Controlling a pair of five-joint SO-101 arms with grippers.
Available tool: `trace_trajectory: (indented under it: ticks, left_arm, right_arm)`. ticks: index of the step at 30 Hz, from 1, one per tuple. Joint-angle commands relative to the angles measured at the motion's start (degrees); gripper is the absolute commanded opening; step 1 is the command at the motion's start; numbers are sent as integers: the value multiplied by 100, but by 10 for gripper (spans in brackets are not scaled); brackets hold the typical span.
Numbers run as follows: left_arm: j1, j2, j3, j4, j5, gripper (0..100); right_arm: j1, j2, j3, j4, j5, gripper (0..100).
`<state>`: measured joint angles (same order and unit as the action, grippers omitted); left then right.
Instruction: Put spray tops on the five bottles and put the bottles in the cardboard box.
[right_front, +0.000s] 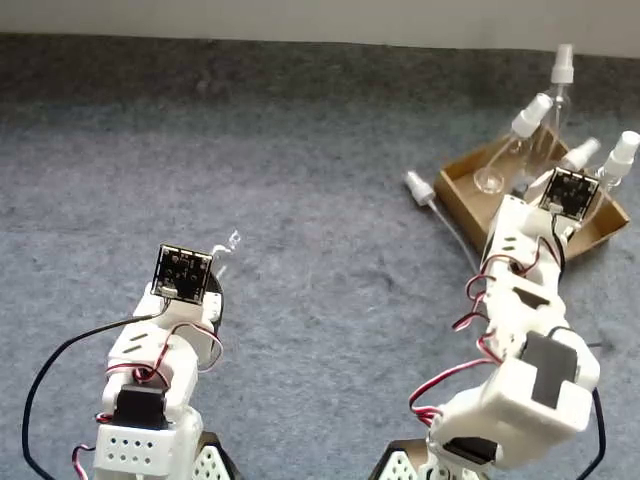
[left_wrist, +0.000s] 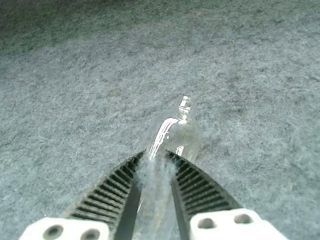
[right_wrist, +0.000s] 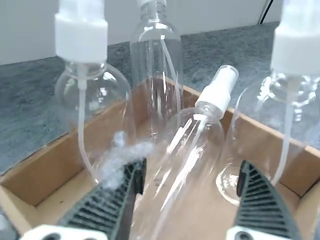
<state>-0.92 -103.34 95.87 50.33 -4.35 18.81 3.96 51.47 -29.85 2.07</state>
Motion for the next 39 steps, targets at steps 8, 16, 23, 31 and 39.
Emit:
trace_trajectory:
  ticks: [8, 16, 23, 31, 39]
  left_arm:
    - [92, -31, 119, 26, -44, 17]
    - [92, -31, 119, 26, -44, 16]
    - [92, -31, 119, 26, -44, 16]
    - [92, -31, 119, 26, -44, 15]
    - [92, -31, 119, 26, -44, 15]
  right_arm:
    - [57, -2466, -13, 2695, 44, 253]
    - [57, -3749, -4, 4004, 44, 253]
    - [4, -4813, 66, 4444, 44, 253]
    - [-259, -5842, 945, 4725, 44, 253]
    - [-356, -6677, 1684, 4725, 44, 253]
